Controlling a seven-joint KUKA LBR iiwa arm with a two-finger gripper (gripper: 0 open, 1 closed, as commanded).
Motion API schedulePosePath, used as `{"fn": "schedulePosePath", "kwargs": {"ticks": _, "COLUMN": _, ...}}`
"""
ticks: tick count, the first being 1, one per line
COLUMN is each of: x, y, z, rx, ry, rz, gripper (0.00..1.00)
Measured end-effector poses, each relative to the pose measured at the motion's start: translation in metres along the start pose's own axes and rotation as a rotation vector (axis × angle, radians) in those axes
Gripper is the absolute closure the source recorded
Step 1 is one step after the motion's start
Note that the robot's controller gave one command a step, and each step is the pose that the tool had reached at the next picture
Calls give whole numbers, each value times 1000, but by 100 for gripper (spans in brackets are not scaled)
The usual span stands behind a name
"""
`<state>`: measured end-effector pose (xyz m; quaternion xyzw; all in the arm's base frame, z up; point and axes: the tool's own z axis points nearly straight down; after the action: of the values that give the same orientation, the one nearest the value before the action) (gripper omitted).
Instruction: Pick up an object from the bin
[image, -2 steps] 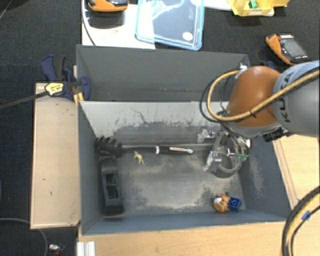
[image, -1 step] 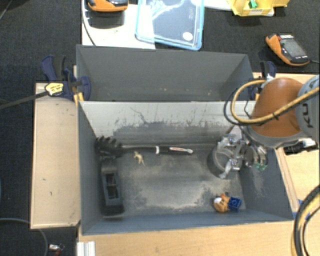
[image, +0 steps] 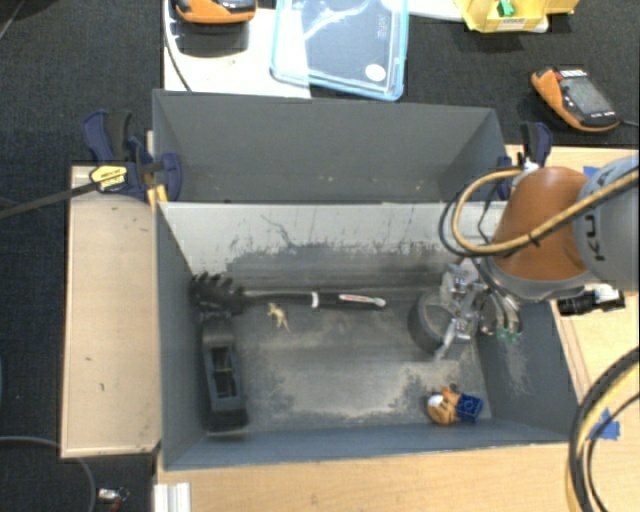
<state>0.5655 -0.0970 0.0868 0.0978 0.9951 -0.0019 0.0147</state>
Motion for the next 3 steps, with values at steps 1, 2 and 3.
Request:
{"fn": "schedulePosePath", "kwargs": {"ticks": 1, "x": -4, "y": 6, "z": 5, "rx": -8, "ry": 3, "rz": -14, "gripper": 0}}
{"fn": "schedulePosePath", "kwargs": {"ticks": 2, "x": 12, "y": 25, "z": 16, "rx": 3, "ry": 8, "rz": 22, "gripper": 100}}
{"fn": "schedulePosePath", "kwargs": {"ticks": 3, "x": 12, "y": 25, "z": 17, "rx": 4, "ry": 8, "rz": 21, "gripper": 100}}
